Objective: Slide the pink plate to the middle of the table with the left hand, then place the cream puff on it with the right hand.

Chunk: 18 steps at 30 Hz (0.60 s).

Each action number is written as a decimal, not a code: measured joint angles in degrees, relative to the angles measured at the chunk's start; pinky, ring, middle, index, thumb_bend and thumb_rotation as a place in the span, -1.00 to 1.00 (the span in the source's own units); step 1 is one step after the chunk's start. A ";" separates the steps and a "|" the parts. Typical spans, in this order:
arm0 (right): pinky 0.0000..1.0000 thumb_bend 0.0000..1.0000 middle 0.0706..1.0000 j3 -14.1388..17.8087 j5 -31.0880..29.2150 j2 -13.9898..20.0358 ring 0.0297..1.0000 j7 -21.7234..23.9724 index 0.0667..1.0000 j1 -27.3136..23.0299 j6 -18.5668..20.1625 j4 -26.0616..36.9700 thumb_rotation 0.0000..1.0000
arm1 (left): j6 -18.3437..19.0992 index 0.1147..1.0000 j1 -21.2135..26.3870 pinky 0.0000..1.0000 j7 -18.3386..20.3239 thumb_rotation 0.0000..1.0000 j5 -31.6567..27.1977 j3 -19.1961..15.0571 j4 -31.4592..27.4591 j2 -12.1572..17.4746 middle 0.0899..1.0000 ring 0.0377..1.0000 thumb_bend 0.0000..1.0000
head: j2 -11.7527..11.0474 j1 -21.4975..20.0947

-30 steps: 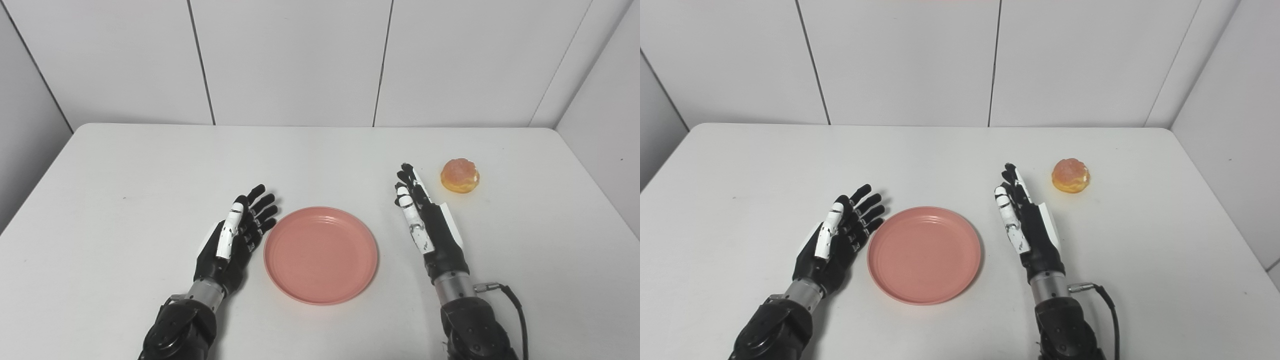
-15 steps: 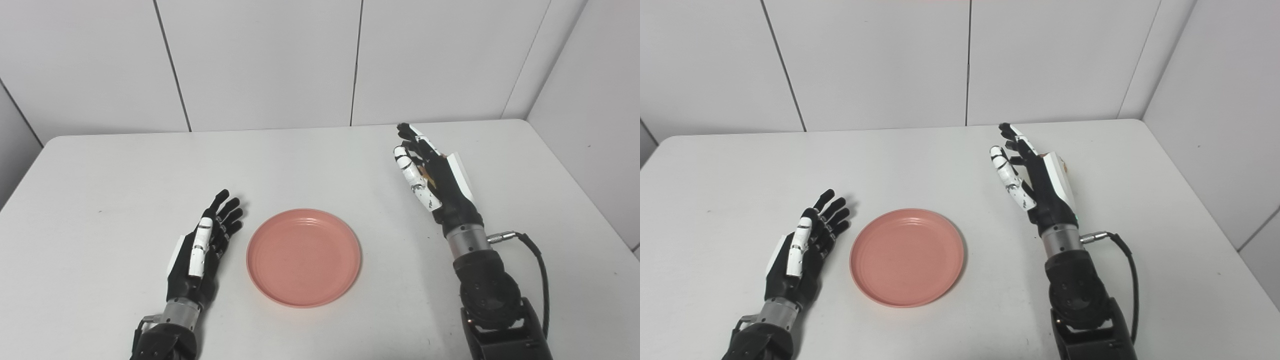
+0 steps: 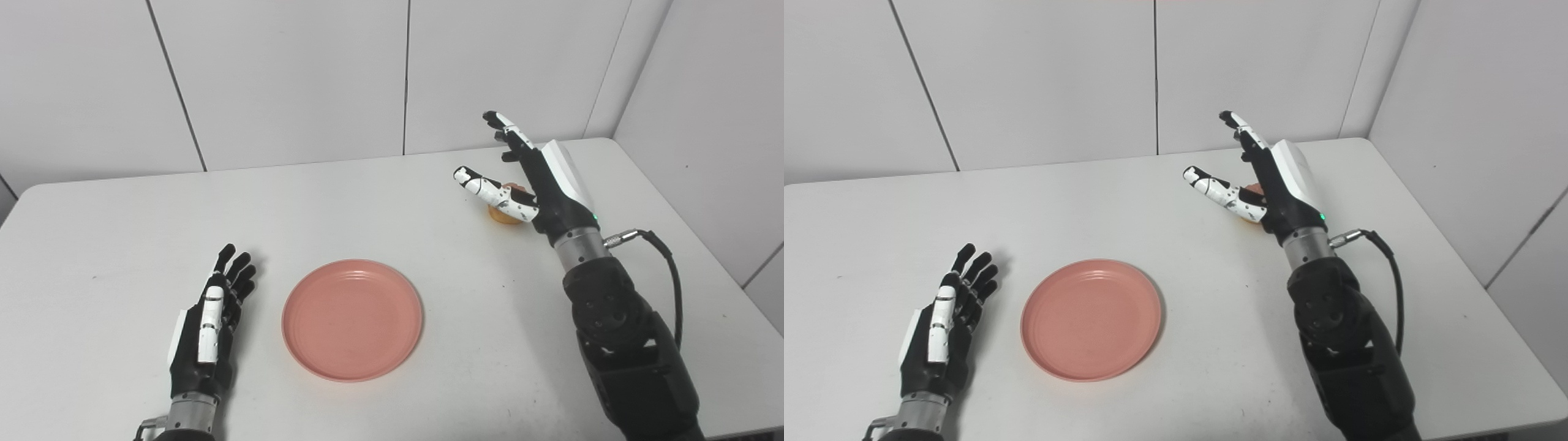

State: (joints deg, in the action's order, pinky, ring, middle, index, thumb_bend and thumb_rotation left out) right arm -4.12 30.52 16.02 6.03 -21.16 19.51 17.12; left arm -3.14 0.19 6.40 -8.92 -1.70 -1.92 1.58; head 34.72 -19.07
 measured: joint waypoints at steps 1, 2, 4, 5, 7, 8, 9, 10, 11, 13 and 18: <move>0.57 0.17 0.81 0.01 0.68 0.63 0.74 0.15 0.78 -0.71 0.17 -0.24 0.48 | -0.27 0.82 -0.25 0.87 -0.10 1.00 0.31 -0.01 -0.27 0.00 0.83 0.84 -0.10 | -0.09 -0.35; 0.58 0.24 0.81 0.01 1.32 1.19 0.75 0.32 0.77 -1.22 0.31 -0.39 0.39 | -0.37 0.81 -0.59 0.86 -0.13 1.00 0.48 0.01 -0.57 0.02 0.82 0.82 -0.12 | -0.09 -0.35; 0.59 0.31 0.80 0.04 2.15 2.11 0.75 0.87 0.77 -2.09 0.56 -1.07 0.29 | -0.86 0.79 -1.07 0.84 -0.13 1.00 0.50 0.04 -0.91 0.06 0.81 0.81 -0.12 | -0.35 -0.79; 0.58 0.42 0.79 0.02 2.59 2.38 0.74 1.08 0.75 -2.43 0.85 -1.44 0.11 | -1.24 0.79 -1.20 0.82 -0.13 1.00 0.50 0.03 -0.96 0.08 0.80 0.79 -0.12 | -0.79 -1.31; 0.55 0.55 0.77 -0.11 3.83 2.96 0.72 1.53 0.73 -3.21 1.37 -2.81 -0.07 | -2.28 0.78 -1.47 0.80 -0.13 1.00 0.52 0.05 -1.03 0.18 0.80 0.79 -0.09 | -1.14 -1.93; 0.55 0.55 0.77 -0.19 4.48 3.53 0.72 1.99 0.73 -3.56 1.56 -3.59 -0.09 | -2.71 0.78 -1.56 0.80 -0.13 1.00 0.59 0.05 -1.07 0.22 0.80 0.79 -0.09 | -1.14 -1.93; 0.54 0.59 0.77 -0.32 4.97 4.03 0.72 2.22 0.73 -3.91 1.58 -4.43 -0.14 | -2.98 0.77 -1.66 0.78 -0.14 1.00 0.74 0.07 -1.07 0.28 0.79 0.78 -0.07 | -1.49 -2.46; 0.54 0.60 0.77 -0.33 5.29 4.45 0.71 2.40 0.73 -4.15 1.73 -5.06 -0.16 | -3.23 0.77 -1.72 0.77 -0.14 1.00 0.94 0.14 -1.08 0.32 0.79 0.78 -0.07 | -1.49 -2.46; 0.54 0.63 0.78 -0.35 5.86 4.78 0.72 2.46 0.74 -4.29 2.00 -5.48 -0.17 | -3.62 0.74 -1.80 0.77 -0.18 0.98 1.41 0.18 -1.08 0.34 0.78 0.77 -0.03 | -1.49 -2.46; 0.54 0.65 0.80 -0.50 6.97 5.30 0.73 2.86 0.76 -4.80 2.64 -6.47 -0.17 | -4.51 0.72 -2.03 0.76 -0.49 0.96 1.75 0.15 -1.08 0.44 0.76 0.76 -0.01 | -1.84 -2.90; 0.54 0.67 0.83 -0.81 8.88 6.62 0.75 4.73 0.79 -5.99 4.08 -8.30 -0.13 | -5.04 0.69 -2.36 0.77 -0.96 0.99 1.76 -0.01 -1.25 0.47 0.73 0.75 0.02 | -2.20 -3.43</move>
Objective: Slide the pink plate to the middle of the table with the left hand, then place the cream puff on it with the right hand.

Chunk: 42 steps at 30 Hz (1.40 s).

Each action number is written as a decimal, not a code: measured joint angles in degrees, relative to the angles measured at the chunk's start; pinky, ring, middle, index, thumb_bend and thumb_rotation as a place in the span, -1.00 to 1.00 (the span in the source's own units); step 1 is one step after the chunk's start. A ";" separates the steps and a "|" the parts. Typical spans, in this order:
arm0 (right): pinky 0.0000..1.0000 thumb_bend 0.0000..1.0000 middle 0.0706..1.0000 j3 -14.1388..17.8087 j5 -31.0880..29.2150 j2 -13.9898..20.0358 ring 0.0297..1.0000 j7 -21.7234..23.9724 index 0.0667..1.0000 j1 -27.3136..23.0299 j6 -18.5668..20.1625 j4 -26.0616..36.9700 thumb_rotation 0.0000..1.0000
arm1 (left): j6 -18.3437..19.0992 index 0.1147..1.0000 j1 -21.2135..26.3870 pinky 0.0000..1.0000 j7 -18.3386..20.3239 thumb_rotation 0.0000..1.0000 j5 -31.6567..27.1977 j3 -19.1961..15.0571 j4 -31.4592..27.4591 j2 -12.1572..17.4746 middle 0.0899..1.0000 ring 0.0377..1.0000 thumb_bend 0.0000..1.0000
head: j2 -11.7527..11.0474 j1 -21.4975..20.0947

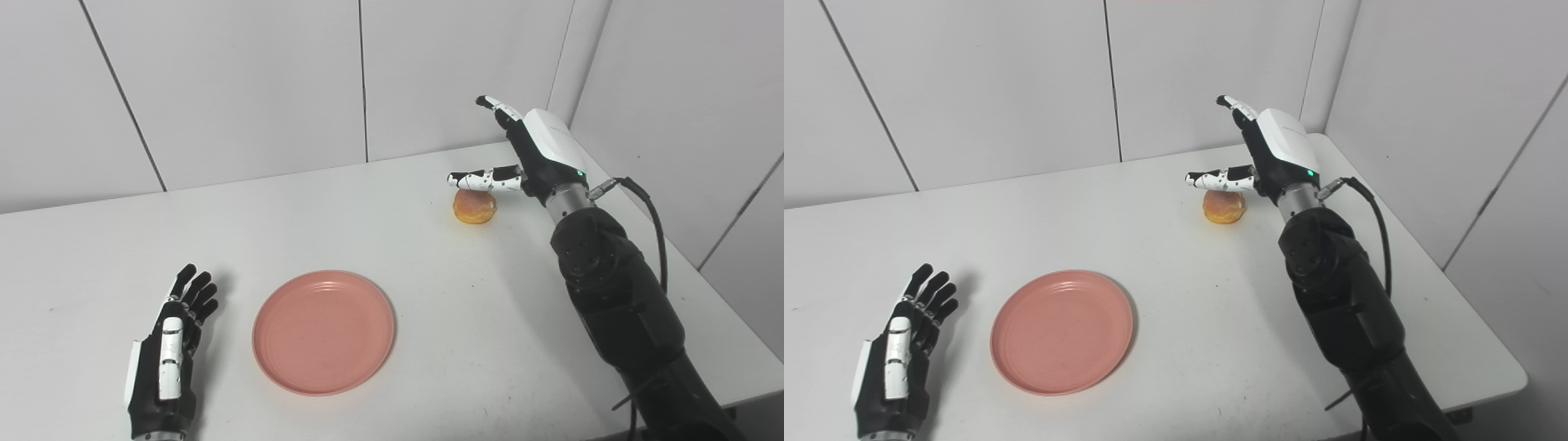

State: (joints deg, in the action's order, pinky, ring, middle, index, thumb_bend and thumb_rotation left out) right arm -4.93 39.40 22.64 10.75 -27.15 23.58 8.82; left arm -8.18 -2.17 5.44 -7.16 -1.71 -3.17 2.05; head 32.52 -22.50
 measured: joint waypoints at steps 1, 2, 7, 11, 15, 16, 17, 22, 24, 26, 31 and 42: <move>0.55 0.67 0.83 0.00 0.04 0.24 0.75 0.21 0.79 -0.21 0.18 -0.57 -0.13 | -0.01 0.69 -0.02 0.77 -0.06 0.99 -0.03 -0.01 -0.01 0.01 0.73 0.75 0.03 | -0.09 -0.18; 0.53 0.68 0.86 0.00 0.07 0.39 0.76 0.43 0.82 -0.32 0.36 -0.86 -0.14 | -0.03 0.69 -0.05 0.77 -0.06 1.00 -0.05 -0.02 -0.02 0.03 0.73 0.75 0.02 | -0.09 -0.44; 0.48 0.70 0.86 -0.65 0.11 1.44 0.73 2.50 0.84 -0.96 0.89 -4.22 -0.20 | -0.23 0.68 -0.48 0.76 -0.08 1.00 -0.06 -0.03 -0.21 0.44 0.72 0.74 0.02 | 0.09 -0.18; 0.50 0.69 0.85 -0.77 -0.05 1.51 0.74 2.65 0.82 -0.97 1.31 -6.79 -0.22 | -0.87 0.67 -0.91 0.73 -0.08 1.00 -0.13 -0.09 -0.32 0.72 0.71 0.73 0.04 | 0.00 0.17; 0.49 0.67 0.86 -1.17 -0.36 1.40 0.75 2.50 0.81 -0.98 1.30 -9.17 -0.25 | -1.87 0.67 -1.15 0.74 -0.08 0.96 -0.16 -0.14 -0.32 0.82 0.72 0.73 0.10 | 0.26 0.26; 0.49 0.67 0.86 -1.27 -0.53 1.32 0.75 2.45 0.81 -1.01 1.29 -9.61 -0.25 | -1.90 0.67 -1.16 0.74 -0.08 0.95 -0.16 -0.15 -0.32 0.83 0.72 0.73 0.11 | 0.26 0.26; 0.50 0.67 0.86 -1.38 -0.70 1.24 0.76 2.42 0.81 -1.13 1.29 -10.22 -0.24 | -1.91 0.67 -1.18 0.73 -0.08 0.94 -0.16 -0.18 -0.32 0.85 0.71 0.73 0.12 | 0.26 0.26; 0.50 0.67 0.87 -2.66 -0.74 1.21 0.76 2.47 0.82 -2.38 1.31 -13.16 -0.16 | -1.84 0.67 -1.35 0.73 -0.10 0.91 -0.51 -0.52 -0.32 0.86 0.70 0.72 0.15 | 0.53 0.44; 0.50 0.67 0.85 -3.26 -0.77 1.19 0.76 2.46 0.81 -3.29 1.30 -14.71 -0.16 | -1.73 0.67 -1.40 0.74 -0.09 0.90 -0.60 -0.55 -0.33 0.91 0.70 0.73 0.16 | 0.70 0.52; 0.48 0.68 0.84 -3.67 -0.82 1.17 0.74 2.11 0.79 -4.13 1.21 -16.67 -0.17 | -1.64 0.66 -1.42 0.73 -0.09 0.89 -0.70 -0.56 -0.36 0.93 0.70 0.72 0.15 | 0.88 0.79; 0.45 0.68 0.83 -4.25 -1.85 0.87 0.72 1.11 0.79 -4.61 0.91 -19.23 -0.19 | -1.61 0.64 -1.58 0.69 -0.09 0.86 -0.73 -0.66 -0.49 0.99 0.68 0.70 0.15 | 1.05 0.96; 0.48 0.66 0.85 -5.44 -2.93 0.07 0.74 -2.03 0.80 -6.15 0.50 -25.53 -0.13 | -1.53 0.64 -2.00 0.66 0.00 0.86 -1.72 -1.00 -0.96 1.15 0.68 0.69 0.15 | 1.93 1.32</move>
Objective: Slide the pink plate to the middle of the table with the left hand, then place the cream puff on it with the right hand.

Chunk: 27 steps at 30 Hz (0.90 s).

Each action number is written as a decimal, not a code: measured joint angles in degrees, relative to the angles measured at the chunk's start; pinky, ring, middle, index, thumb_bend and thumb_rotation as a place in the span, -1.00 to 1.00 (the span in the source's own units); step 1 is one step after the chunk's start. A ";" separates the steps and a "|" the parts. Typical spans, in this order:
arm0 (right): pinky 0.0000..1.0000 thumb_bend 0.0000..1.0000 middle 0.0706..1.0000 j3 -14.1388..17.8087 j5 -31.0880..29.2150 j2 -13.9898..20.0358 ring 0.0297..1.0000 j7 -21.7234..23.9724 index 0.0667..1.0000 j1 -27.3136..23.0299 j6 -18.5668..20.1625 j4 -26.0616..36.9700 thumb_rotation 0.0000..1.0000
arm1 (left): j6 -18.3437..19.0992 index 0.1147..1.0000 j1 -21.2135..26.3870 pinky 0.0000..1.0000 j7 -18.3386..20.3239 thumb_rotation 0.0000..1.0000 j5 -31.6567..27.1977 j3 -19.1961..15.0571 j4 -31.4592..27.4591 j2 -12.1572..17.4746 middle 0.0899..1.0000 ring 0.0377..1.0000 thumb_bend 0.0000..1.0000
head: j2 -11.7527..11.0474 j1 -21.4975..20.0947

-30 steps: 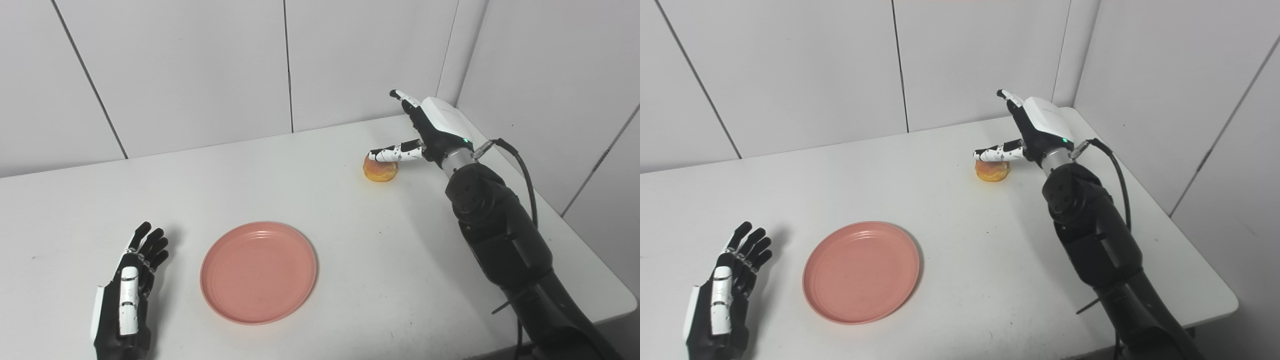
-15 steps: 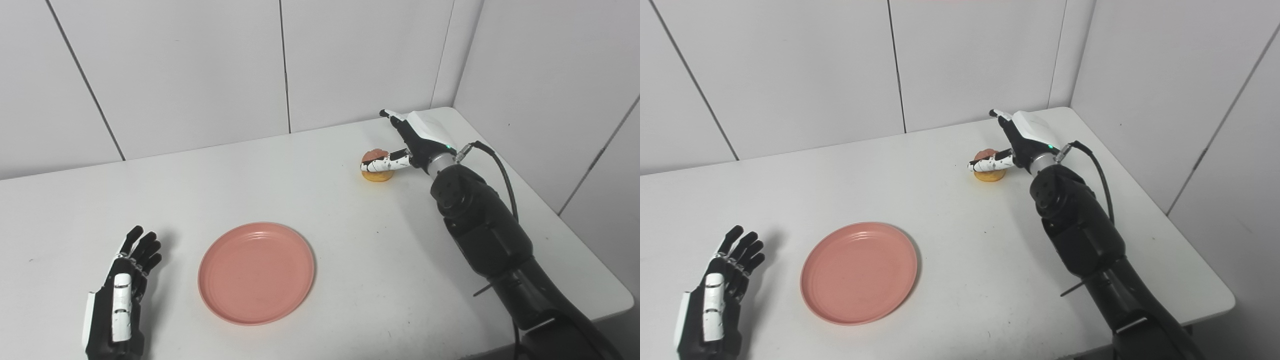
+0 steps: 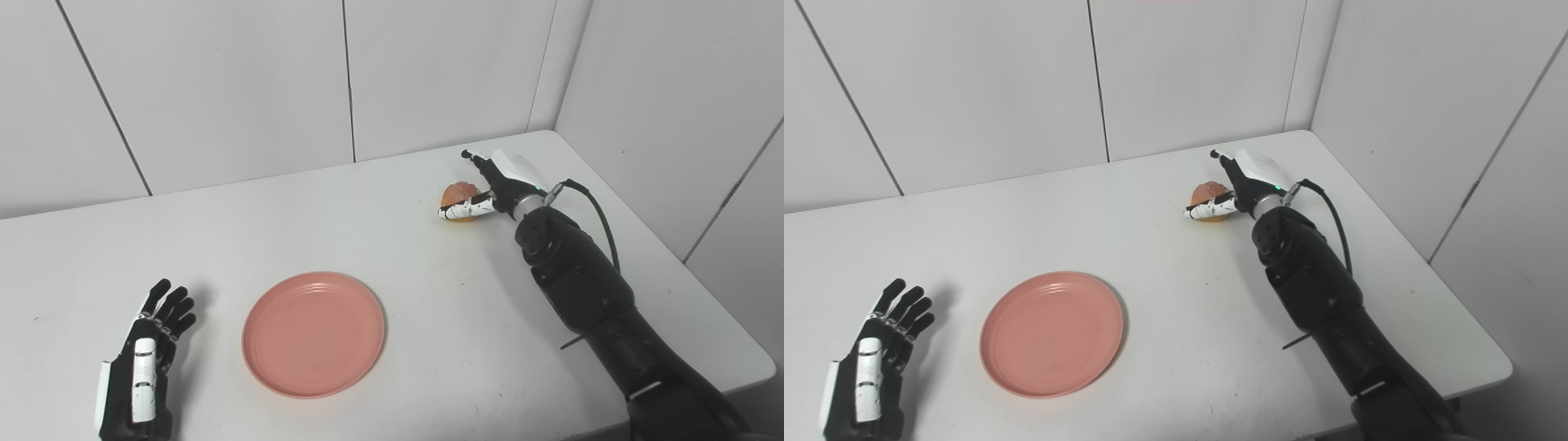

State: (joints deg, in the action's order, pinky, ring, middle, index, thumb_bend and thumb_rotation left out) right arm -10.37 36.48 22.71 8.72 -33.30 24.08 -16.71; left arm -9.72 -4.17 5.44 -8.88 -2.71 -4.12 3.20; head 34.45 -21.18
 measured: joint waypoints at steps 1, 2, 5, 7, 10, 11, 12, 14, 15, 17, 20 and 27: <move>0.48 0.67 0.85 0.00 -0.08 -0.02 0.74 -0.22 0.80 -0.14 0.00 -0.48 -0.13 | 0.05 0.64 -0.02 0.66 0.00 0.85 -0.19 -0.07 -0.01 0.00 0.68 0.68 0.15 | 0.09 0.00; 0.48 0.67 0.84 0.00 -0.23 0.00 0.75 -0.32 0.80 -0.28 0.00 -0.81 -0.13 | 0.14 0.64 -0.08 0.66 0.02 0.85 -0.56 -0.15 -0.06 0.01 0.67 0.68 0.15 | 0.09 0.00; 0.41 0.69 0.83 -0.01 -0.98 0.00 0.70 -0.36 0.80 -0.54 0.00 -0.94 -0.11 | 0.26 0.63 -0.21 0.65 0.04 0.83 -0.92 -0.27 -0.24 0.04 0.67 0.68 0.15 | 0.26 0.17; 0.38 0.70 0.83 -0.18 -1.11 0.00 0.68 -0.36 0.81 -0.79 0.00 -1.16 -0.09 | 0.29 0.63 -0.25 0.66 0.05 0.84 -0.92 -0.30 -0.30 0.07 0.67 0.68 0.15 | 0.35 0.26; 0.30 0.74 0.81 -0.31 -1.54 -0.05 0.65 -0.37 0.81 -1.13 0.00 -2.12 -0.03 | 0.69 0.63 -0.30 0.65 0.04 0.85 -0.88 -0.35 -0.42 0.08 0.67 0.67 0.15 | 0.61 0.35; 0.27 0.75 0.81 -0.34 -1.69 -0.10 0.64 -0.44 0.81 -1.27 0.00 -2.92 -0.02 | 0.82 0.63 -0.31 0.65 0.04 0.85 -0.86 -0.37 -0.46 0.08 0.67 0.67 0.15 | 0.70 0.61; 0.23 0.77 0.82 -0.37 -1.78 -0.14 0.63 -0.49 0.81 -1.30 0.00 -3.32 -0.01 | 0.85 0.63 -0.32 0.65 0.04 0.86 -0.84 -0.37 -0.46 0.08 0.67 0.67 0.14 | 0.70 0.62; 0.17 0.79 0.81 -0.56 -2.06 -0.33 0.61 -0.81 0.81 -1.55 0.00 -4.50 0.00 | 0.86 0.62 -0.36 0.64 0.04 0.85 -0.80 -0.41 -0.48 0.08 0.66 0.67 0.14 | 0.79 0.79; 0.18 0.80 0.81 -0.67 -2.08 -0.41 0.61 -0.86 0.81 -1.69 0.00 -5.21 0.02 | 0.86 0.62 -0.36 0.63 0.04 0.85 -0.79 -0.41 -0.48 0.09 0.67 0.67 0.13 | 0.88 0.97; 0.19 0.80 0.81 -1.30 -2.07 -0.52 0.60 -1.14 0.81 -1.89 0.00 -6.00 0.04 | 0.86 0.62 -0.39 0.63 0.02 0.85 -0.66 -0.41 -0.52 0.09 0.66 0.66 0.13 | 0.88 0.97; 0.36 0.83 0.82 -2.23 -2.01 -0.55 0.66 -1.59 0.79 -2.41 -0.03 -6.67 0.08 | 0.86 0.62 -0.50 0.63 -0.01 0.83 -0.63 -0.40 -0.69 0.09 0.67 0.67 0.13 | 0.97 1.14; 0.49 0.86 0.84 -3.51 -2.22 -0.54 0.73 -1.76 0.81 -3.32 -0.43 -7.81 0.06 | 0.86 0.63 -0.57 0.65 -0.01 0.83 -0.61 -0.33 -0.94 0.09 0.68 0.68 0.13 | 1.23 1.41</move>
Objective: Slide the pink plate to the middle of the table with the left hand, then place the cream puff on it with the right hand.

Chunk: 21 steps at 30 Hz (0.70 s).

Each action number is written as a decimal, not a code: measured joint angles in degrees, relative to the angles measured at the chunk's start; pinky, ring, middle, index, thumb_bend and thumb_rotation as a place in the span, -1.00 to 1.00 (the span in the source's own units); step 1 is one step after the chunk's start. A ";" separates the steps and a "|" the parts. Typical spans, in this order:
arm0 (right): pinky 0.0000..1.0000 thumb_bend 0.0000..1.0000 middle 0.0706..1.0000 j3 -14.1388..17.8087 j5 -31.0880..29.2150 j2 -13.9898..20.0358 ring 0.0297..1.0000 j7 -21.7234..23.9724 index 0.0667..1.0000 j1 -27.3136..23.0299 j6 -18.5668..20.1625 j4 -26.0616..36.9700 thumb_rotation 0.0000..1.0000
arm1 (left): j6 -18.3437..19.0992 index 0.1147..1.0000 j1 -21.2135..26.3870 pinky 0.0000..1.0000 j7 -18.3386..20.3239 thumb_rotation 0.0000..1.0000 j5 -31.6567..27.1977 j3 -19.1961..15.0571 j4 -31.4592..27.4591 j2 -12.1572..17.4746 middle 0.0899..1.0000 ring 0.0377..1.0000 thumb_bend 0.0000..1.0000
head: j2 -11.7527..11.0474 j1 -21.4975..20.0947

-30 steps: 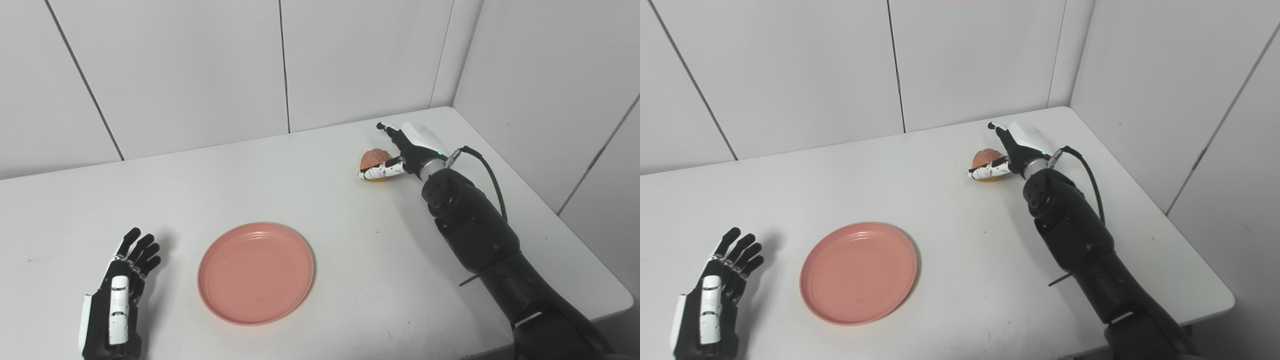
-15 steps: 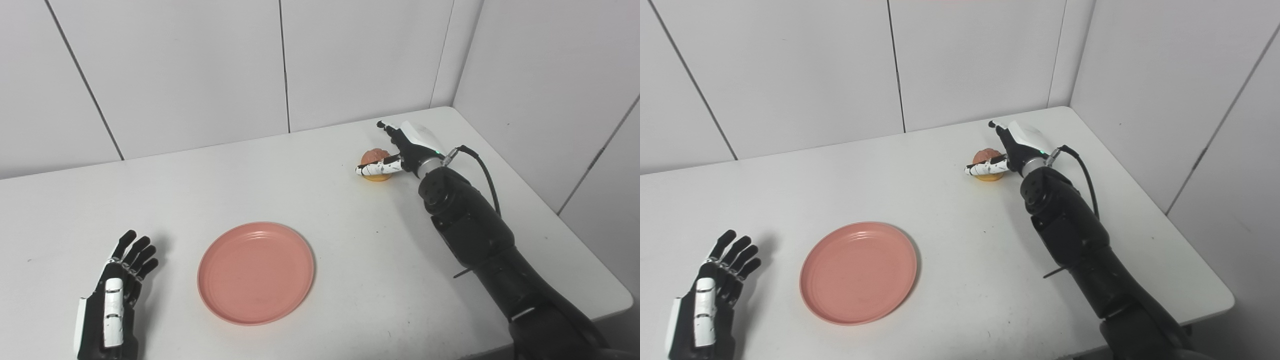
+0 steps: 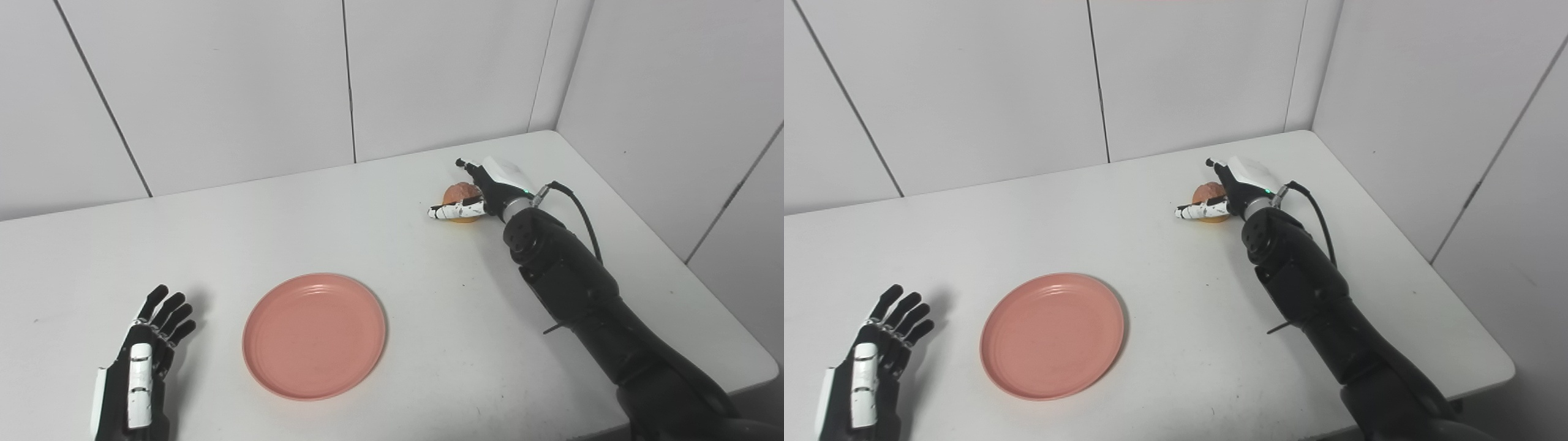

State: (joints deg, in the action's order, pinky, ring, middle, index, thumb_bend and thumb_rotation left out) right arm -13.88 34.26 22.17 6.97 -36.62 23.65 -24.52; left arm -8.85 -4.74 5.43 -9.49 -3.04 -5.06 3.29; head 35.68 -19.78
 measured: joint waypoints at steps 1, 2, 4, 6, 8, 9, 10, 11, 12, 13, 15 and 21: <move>0.49 0.87 0.85 0.00 -0.09 0.00 0.74 0.00 0.81 -0.02 -0.09 -0.31 0.07 | 0.03 0.63 -0.02 0.65 0.00 0.83 0.00 -0.01 0.00 0.00 0.68 0.68 0.12 | 0.00 0.00; 0.49 0.87 0.85 -0.04 -0.24 0.00 0.74 0.01 0.81 -0.03 -0.22 -0.78 0.07 | 0.10 0.63 -0.04 0.65 -0.01 0.83 0.01 -0.04 0.00 0.00 0.68 0.68 0.12 | 0.00 0.00; 0.50 0.87 0.85 -0.19 -0.25 0.00 0.75 0.02 0.81 -0.06 -0.52 -0.95 0.05 | 0.19 0.63 -0.10 0.66 -0.02 0.83 0.18 -0.10 -0.03 0.00 0.68 0.68 0.11 | 0.17 0.00; 0.48 0.88 0.84 -0.31 -0.20 0.00 0.74 -0.10 0.80 -0.28 -0.85 -1.38 0.03 | 0.41 0.64 -0.15 0.66 -0.03 0.83 0.24 -0.12 -0.13 0.00 0.68 0.68 0.11 | 0.35 0.09; 0.48 0.87 0.84 -0.37 -0.21 0.00 0.74 -0.11 0.80 -0.56 -0.87 -1.60 0.01 | 0.48 0.65 -0.21 0.68 -0.05 0.84 0.64 -0.09 -0.25 0.00 0.69 0.69 0.11 | 0.35 0.18; 0.48 0.87 0.84 -0.43 -0.21 0.00 0.74 -0.11 0.80 -0.68 -0.87 -1.73 -0.01 | 0.51 0.65 -0.22 0.69 -0.05 0.84 0.89 -0.06 -0.25 0.00 0.70 0.70 0.12 | 0.44 0.18; 0.49 0.87 0.84 -0.48 -0.21 0.00 0.75 -0.11 0.80 -0.82 -0.87 -1.94 -0.02 | 0.53 0.65 -0.22 0.69 -0.05 0.84 1.01 -0.05 -0.25 0.00 0.70 0.70 0.12 | 0.44 0.18; 0.49 0.87 0.84 -0.53 -0.21 0.00 0.75 -0.11 0.80 -0.93 -0.87 -2.12 -0.03 | 0.54 0.65 -0.22 0.69 -0.05 0.83 1.02 -0.05 -0.26 -0.01 0.69 0.70 0.12 | 0.53 0.26; 0.49 0.87 0.84 -0.62 -0.20 0.00 0.75 -0.10 0.80 -1.01 -0.87 -2.28 -0.03 | 0.57 0.65 -0.22 0.69 -0.05 0.83 1.03 -0.05 -0.27 -0.01 0.69 0.70 0.12 | 0.53 0.26; 0.49 0.88 0.84 -0.74 -0.15 0.01 0.75 -0.09 0.81 -1.05 -0.87 -2.31 -0.03 | 0.58 0.65 -0.22 0.68 -0.05 0.83 1.03 -0.05 -0.28 -0.02 0.69 0.69 0.11 | 0.53 0.26; 0.49 0.87 0.84 -1.27 0.15 0.07 0.74 -0.07 0.81 -1.17 -0.87 -2.44 -0.04 | 0.58 0.65 -0.22 0.66 -0.07 0.84 1.06 -0.06 -0.28 -0.02 0.69 0.68 0.09 | 0.53 0.26; 0.48 0.90 0.83 -2.47 0.70 0.80 0.73 0.44 0.81 -1.58 -0.86 -2.69 -0.01 | 0.70 0.66 -0.30 0.67 -0.07 0.84 1.08 -0.06 -0.38 -0.02 0.69 0.69 0.11 | 0.70 0.44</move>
State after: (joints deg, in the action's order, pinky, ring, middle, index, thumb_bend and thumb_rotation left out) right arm -16.35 34.96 22.97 7.41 -38.20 22.79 -27.21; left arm -8.15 -5.04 5.36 -8.41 -3.10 -5.44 3.27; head 36.39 -19.34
